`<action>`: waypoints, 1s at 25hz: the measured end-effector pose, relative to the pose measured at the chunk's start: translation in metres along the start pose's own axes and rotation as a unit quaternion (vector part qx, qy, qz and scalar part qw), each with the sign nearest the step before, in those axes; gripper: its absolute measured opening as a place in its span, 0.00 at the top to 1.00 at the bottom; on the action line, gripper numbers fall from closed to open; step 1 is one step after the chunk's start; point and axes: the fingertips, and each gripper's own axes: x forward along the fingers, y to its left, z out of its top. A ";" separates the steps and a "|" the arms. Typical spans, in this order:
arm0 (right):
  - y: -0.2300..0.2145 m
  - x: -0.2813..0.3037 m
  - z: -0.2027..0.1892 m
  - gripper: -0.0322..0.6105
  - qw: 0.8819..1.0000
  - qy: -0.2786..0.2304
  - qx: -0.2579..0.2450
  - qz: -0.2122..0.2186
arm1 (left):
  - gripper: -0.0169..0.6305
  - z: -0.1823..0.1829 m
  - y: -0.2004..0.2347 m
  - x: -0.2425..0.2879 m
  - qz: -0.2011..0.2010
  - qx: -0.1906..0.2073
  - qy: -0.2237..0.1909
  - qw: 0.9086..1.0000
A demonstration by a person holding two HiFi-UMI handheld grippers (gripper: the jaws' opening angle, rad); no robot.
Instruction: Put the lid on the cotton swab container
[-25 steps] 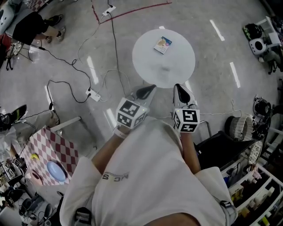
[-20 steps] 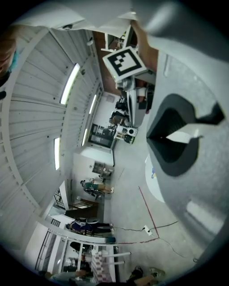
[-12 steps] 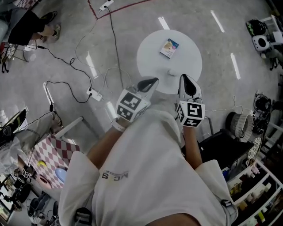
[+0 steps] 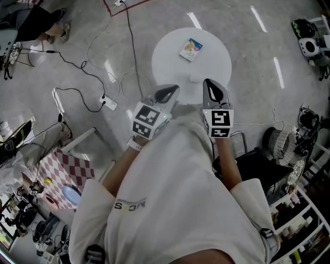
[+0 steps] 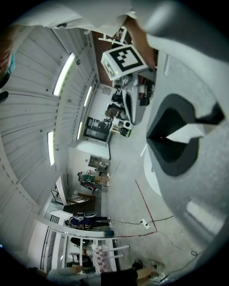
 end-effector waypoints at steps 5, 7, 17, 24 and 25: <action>-0.010 0.004 -0.025 0.95 0.999 0.011 0.001 0.034 | 0.98 -0.015 -0.010 0.015 0.023 0.009 0.013 1.000; -0.010 0.008 -0.033 0.95 0.999 0.015 -0.004 0.052 | 0.98 -0.018 -0.010 0.019 0.039 0.010 0.012 0.999; -0.001 0.051 -0.090 0.95 0.989 0.062 -0.047 0.129 | 0.98 -0.037 -0.009 0.023 0.089 -0.026 0.010 0.996; -0.004 0.094 -0.128 0.95 0.985 0.097 -0.046 0.136 | 0.98 -0.044 -0.001 0.030 0.101 -0.030 0.019 0.994; -0.003 0.098 -0.133 0.95 0.984 0.102 -0.048 0.137 | 0.98 -0.044 0.000 0.030 0.102 -0.032 0.021 0.994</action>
